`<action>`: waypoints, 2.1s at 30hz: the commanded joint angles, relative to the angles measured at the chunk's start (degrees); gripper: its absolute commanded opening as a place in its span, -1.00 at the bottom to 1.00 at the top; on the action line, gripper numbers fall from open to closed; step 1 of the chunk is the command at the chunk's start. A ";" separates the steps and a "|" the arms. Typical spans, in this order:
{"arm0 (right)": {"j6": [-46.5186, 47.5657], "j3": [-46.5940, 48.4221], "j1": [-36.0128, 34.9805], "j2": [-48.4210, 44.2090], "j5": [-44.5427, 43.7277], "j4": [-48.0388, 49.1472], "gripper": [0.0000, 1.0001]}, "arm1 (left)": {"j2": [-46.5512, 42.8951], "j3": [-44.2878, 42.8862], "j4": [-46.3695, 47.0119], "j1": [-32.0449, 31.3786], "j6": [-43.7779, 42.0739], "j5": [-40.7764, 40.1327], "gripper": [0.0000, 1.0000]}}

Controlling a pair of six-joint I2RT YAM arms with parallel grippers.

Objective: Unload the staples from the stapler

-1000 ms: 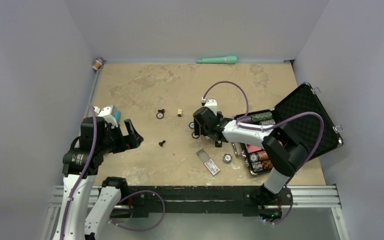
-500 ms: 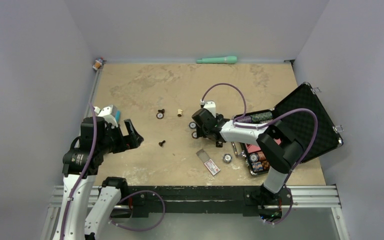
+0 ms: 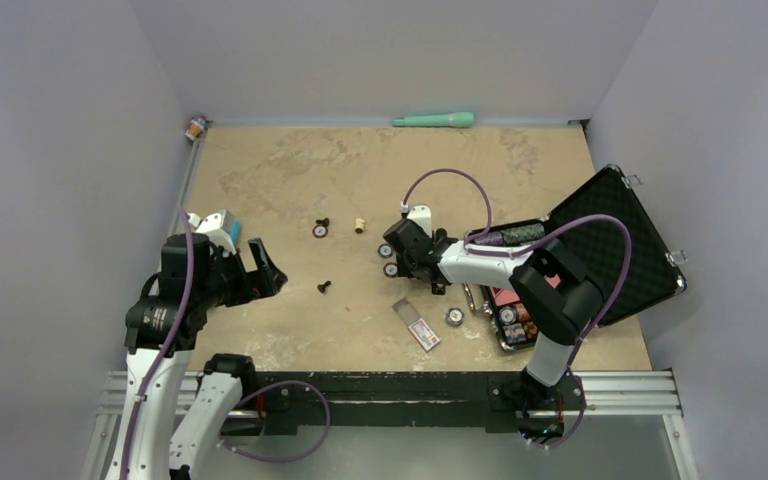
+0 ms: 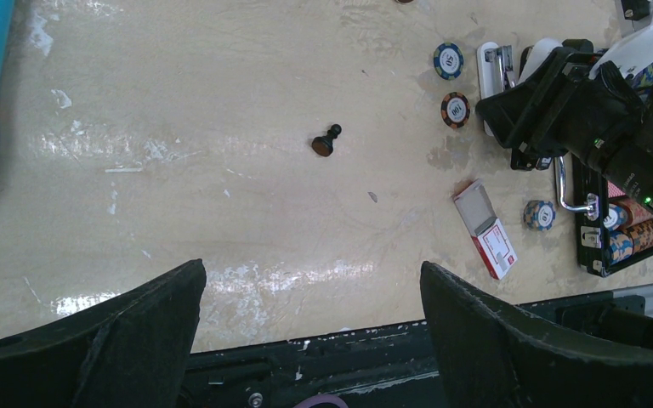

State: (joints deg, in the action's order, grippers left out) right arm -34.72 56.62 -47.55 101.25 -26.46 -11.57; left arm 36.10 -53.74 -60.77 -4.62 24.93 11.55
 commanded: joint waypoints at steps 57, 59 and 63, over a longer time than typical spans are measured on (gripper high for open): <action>-9.58 -8.32 -18.14 -29.96 33.06 25.63 -1.00 | -6.53 4.90 8.92 0.32 1.37 16.29 1.00; -11.31 -10.10 -18.14 -30.90 34.43 27.89 -1.00 | -6.63 6.73 12.30 0.31 4.07 21.14 1.00; -14.46 -14.00 -18.19 -34.28 34.93 31.70 -1.00 | -9.46 13.05 21.62 0.31 11.22 27.65 1.00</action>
State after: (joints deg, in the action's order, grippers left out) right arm -44.77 44.91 -65.58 71.53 6.42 11.31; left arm 29.08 -45.43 -50.52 -4.54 28.71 29.12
